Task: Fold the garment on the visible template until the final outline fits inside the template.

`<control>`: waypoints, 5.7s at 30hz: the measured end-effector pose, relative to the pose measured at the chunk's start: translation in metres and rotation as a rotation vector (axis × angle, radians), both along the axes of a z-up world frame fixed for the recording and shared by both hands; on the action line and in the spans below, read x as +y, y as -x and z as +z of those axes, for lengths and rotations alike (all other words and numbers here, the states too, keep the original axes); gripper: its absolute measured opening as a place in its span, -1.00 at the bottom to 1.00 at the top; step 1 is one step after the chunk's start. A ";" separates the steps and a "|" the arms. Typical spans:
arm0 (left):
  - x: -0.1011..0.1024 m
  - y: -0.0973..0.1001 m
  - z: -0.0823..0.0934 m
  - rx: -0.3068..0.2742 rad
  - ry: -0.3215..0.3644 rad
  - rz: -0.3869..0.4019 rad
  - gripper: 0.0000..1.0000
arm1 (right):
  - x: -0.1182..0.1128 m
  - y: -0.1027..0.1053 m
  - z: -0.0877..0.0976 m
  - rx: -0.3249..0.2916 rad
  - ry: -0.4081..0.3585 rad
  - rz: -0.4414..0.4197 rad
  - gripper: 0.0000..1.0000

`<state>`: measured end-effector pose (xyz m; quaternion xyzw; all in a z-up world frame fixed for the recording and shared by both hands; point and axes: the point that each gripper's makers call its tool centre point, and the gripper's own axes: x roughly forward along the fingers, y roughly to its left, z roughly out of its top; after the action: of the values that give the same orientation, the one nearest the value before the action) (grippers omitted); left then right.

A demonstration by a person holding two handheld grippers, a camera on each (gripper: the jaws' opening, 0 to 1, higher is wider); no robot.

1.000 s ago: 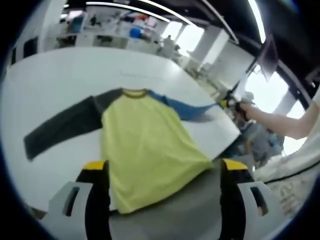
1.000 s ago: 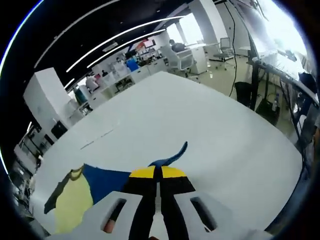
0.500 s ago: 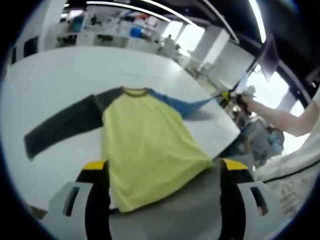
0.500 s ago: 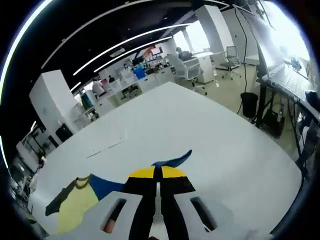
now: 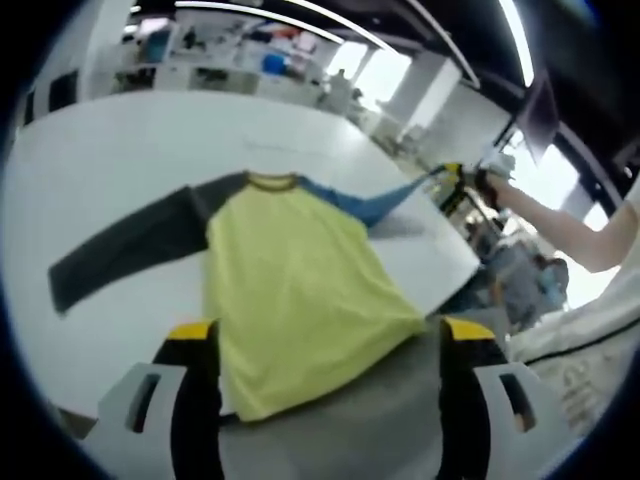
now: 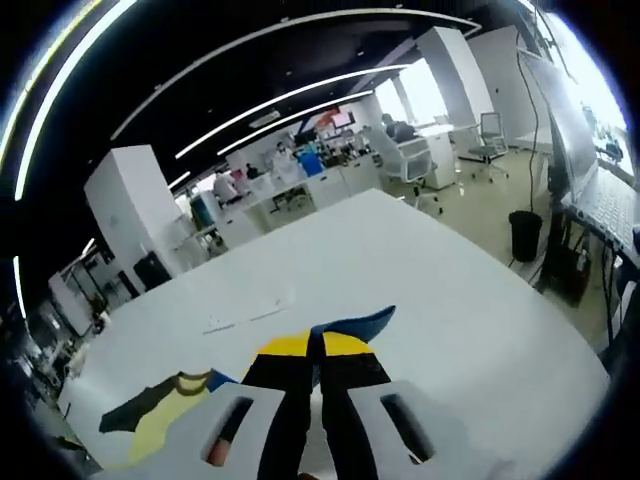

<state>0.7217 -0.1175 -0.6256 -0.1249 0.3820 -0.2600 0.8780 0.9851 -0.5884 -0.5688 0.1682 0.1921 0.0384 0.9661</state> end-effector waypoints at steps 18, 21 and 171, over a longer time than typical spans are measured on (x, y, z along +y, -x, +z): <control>0.001 0.006 -0.007 0.014 0.006 -0.008 0.70 | 0.102 -0.026 0.067 -0.142 0.058 0.259 -0.97; 0.004 0.007 -0.008 0.014 0.009 0.005 0.71 | 0.121 -0.027 0.075 -0.159 0.063 0.302 -0.97; 0.042 0.022 -0.032 0.068 0.033 0.120 0.68 | 0.492 0.074 -0.125 0.044 0.107 1.047 -0.02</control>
<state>0.6995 -0.0751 -0.6576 -0.1709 0.3992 -0.2089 0.8762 0.9114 -0.0966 -0.6935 0.0010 0.2721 0.5027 0.8205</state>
